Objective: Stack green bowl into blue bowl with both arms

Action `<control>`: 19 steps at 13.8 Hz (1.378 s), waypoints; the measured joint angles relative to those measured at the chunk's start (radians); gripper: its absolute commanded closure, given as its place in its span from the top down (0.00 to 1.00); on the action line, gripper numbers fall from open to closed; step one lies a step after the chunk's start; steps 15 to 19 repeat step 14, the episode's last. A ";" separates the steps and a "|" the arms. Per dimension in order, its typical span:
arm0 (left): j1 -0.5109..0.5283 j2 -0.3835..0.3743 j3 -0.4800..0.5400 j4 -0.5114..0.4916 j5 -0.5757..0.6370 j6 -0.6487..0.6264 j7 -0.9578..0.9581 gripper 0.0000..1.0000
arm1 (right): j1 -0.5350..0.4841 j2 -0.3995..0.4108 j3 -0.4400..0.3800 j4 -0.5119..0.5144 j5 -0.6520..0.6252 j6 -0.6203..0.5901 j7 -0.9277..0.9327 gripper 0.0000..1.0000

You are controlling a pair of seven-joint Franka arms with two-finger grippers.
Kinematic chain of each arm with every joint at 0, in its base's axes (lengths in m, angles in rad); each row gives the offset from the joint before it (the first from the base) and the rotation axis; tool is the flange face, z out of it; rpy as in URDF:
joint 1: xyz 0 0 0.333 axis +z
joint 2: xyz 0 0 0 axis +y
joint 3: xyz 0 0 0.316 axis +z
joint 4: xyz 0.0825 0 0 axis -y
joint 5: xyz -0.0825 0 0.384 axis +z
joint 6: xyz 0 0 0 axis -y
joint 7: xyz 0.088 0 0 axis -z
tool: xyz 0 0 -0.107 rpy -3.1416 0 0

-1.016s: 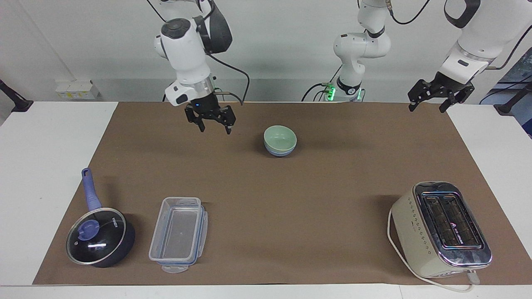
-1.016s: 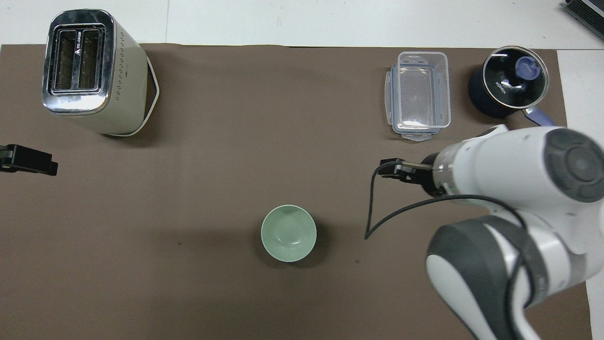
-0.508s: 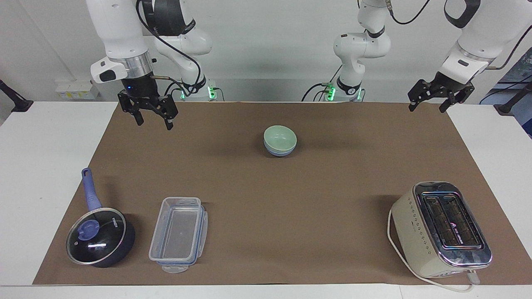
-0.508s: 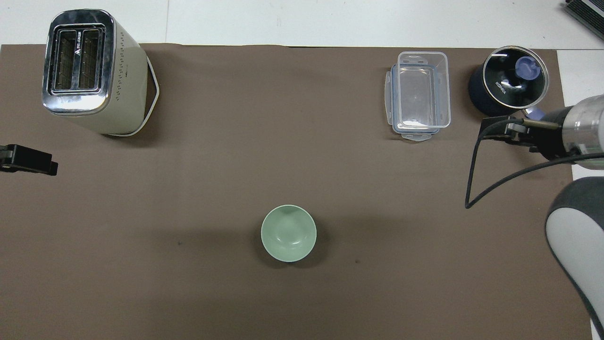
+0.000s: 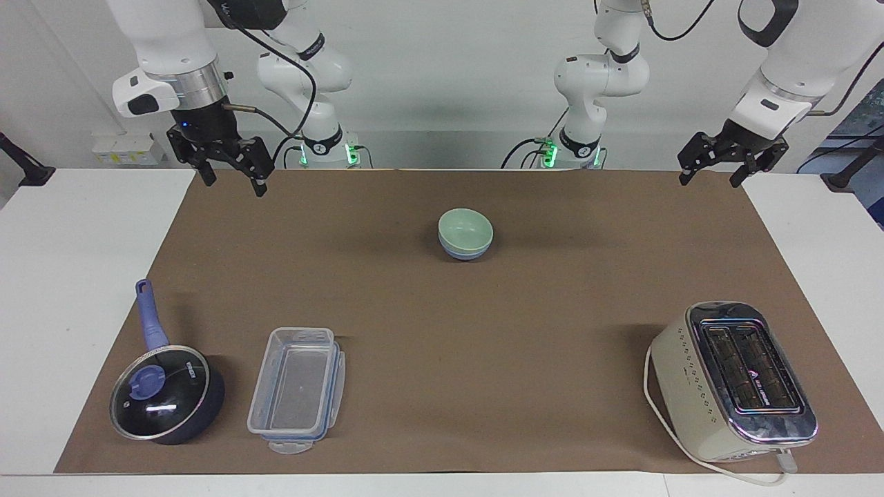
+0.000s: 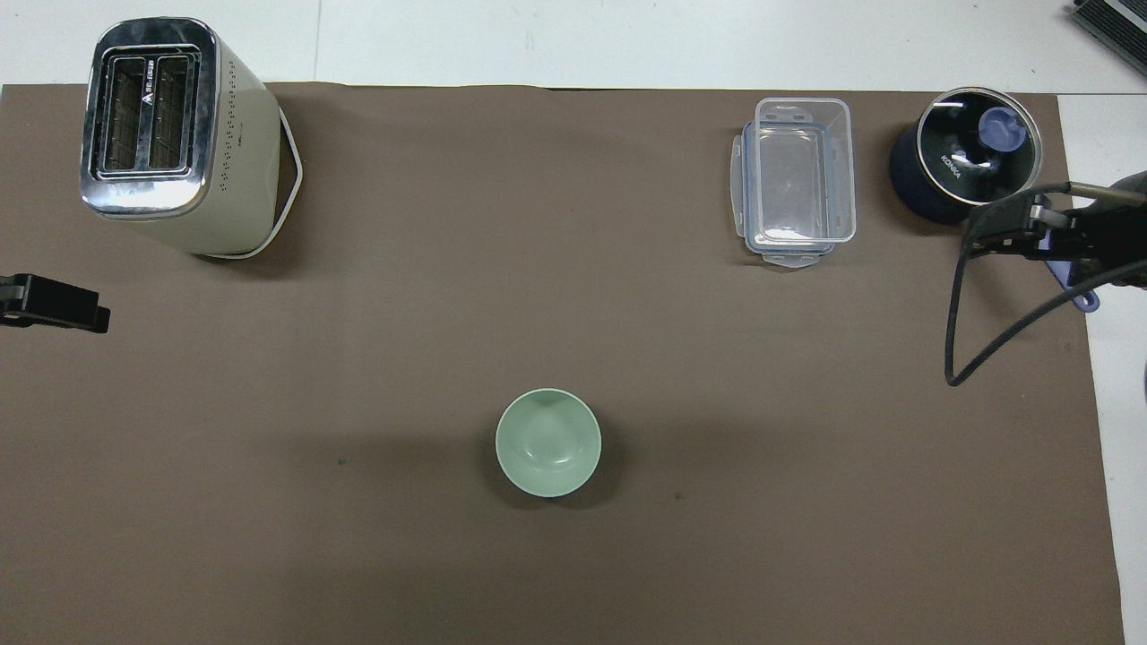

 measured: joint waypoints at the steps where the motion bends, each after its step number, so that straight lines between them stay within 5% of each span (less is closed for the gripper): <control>1: 0.000 0.000 0.000 0.000 0.000 0.000 0.000 1.00 | 0.000 0.003 0.000 0.002 0.001 -0.006 0.000 1.00; 19: 0.000 0.000 0.000 0.000 0.000 0.000 0.000 1.00 | 0.001 -0.006 0.011 -0.020 0.003 -0.039 -0.039 1.00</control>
